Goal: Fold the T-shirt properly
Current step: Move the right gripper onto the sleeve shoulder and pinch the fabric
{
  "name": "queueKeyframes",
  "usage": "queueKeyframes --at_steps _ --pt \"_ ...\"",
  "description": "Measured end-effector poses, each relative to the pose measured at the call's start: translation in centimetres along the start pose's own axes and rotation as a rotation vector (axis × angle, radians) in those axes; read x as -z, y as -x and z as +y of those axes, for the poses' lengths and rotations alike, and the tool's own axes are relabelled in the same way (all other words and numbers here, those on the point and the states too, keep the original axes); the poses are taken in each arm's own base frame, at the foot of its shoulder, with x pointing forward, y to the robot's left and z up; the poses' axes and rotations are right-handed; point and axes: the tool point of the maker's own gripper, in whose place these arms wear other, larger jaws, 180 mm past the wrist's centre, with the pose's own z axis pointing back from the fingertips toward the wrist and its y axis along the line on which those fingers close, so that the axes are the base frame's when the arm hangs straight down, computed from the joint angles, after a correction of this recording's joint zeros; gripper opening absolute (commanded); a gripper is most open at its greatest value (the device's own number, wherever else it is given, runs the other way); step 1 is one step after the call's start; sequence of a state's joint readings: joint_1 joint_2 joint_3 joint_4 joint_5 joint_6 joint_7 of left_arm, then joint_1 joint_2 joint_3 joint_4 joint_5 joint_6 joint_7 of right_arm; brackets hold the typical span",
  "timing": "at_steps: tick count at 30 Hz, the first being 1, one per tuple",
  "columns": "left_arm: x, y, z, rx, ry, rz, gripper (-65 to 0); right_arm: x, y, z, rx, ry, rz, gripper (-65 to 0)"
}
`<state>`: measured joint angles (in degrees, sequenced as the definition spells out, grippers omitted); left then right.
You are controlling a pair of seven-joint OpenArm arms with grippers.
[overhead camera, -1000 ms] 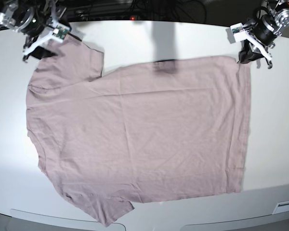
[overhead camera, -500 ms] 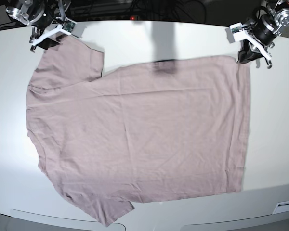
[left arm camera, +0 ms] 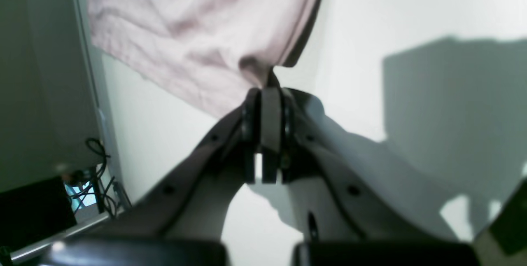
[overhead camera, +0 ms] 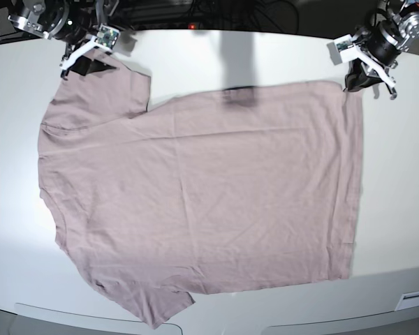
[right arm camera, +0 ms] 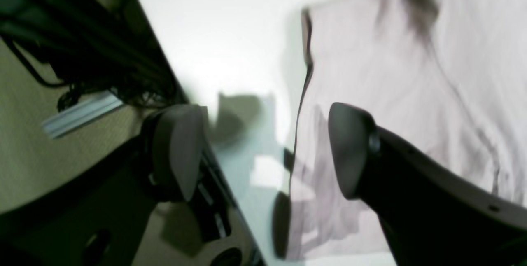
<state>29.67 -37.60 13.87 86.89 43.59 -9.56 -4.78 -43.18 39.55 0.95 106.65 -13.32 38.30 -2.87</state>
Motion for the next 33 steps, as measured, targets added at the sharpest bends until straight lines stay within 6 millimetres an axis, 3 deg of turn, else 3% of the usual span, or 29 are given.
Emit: queueKeyframes --at_steps 3,6,11,16,20,30,33 --pt "0.0 0.0 0.0 -0.001 0.000 0.000 -65.0 0.3 0.8 -2.5 0.013 0.102 0.071 -18.3" --pt "0.0 0.0 0.0 -0.003 0.000 -0.002 -65.0 0.2 2.7 -3.4 0.018 0.126 0.186 -18.3" --pt "0.0 0.0 0.0 -0.003 0.000 -0.001 -65.0 0.1 3.5 -2.1 0.000 0.049 0.229 -18.3" --pt "0.0 0.0 0.0 -0.003 0.000 -0.001 -65.0 -0.4 5.1 -2.0 0.000 0.050 0.323 -18.3" --pt "0.0 -0.1 0.0 -0.003 0.000 -0.004 -65.0 -1.4 7.3 -2.4 0.001 0.064 0.462 -18.3" --pt "0.0 -0.1 0.0 -0.003 0.000 -0.004 -65.0 -2.5 8.9 -3.1 -0.064 0.066 0.564 -18.7" --pt "0.0 -0.1 0.0 -0.003 0.000 -0.004 -65.0 -2.8 9.2 -3.5 -0.087 0.064 0.569 -23.4"
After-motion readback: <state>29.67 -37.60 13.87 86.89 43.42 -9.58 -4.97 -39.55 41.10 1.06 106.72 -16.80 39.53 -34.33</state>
